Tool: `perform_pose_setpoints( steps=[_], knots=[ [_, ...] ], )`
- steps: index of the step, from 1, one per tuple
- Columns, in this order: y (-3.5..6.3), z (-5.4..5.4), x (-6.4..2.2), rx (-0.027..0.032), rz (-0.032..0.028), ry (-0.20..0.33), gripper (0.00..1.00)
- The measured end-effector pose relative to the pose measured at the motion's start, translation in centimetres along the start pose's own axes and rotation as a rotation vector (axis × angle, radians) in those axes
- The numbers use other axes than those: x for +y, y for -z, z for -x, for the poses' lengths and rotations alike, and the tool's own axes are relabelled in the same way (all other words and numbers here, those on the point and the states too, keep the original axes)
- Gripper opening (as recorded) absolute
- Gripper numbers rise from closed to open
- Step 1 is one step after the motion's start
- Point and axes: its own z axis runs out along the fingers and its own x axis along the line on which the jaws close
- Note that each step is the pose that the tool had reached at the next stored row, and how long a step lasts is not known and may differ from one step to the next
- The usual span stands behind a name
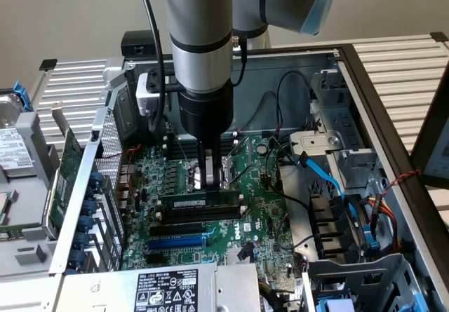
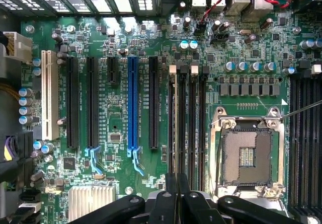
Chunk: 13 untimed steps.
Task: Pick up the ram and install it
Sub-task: 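Insert the ram into the slot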
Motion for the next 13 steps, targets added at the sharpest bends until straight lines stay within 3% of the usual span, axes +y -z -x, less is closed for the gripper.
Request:
perform_pose_setpoints(
  steps=[13],
  knots=[
    [-0.15,-0.15,0.07,0.0003,0.0,-0.011,0.12]
  ],
)
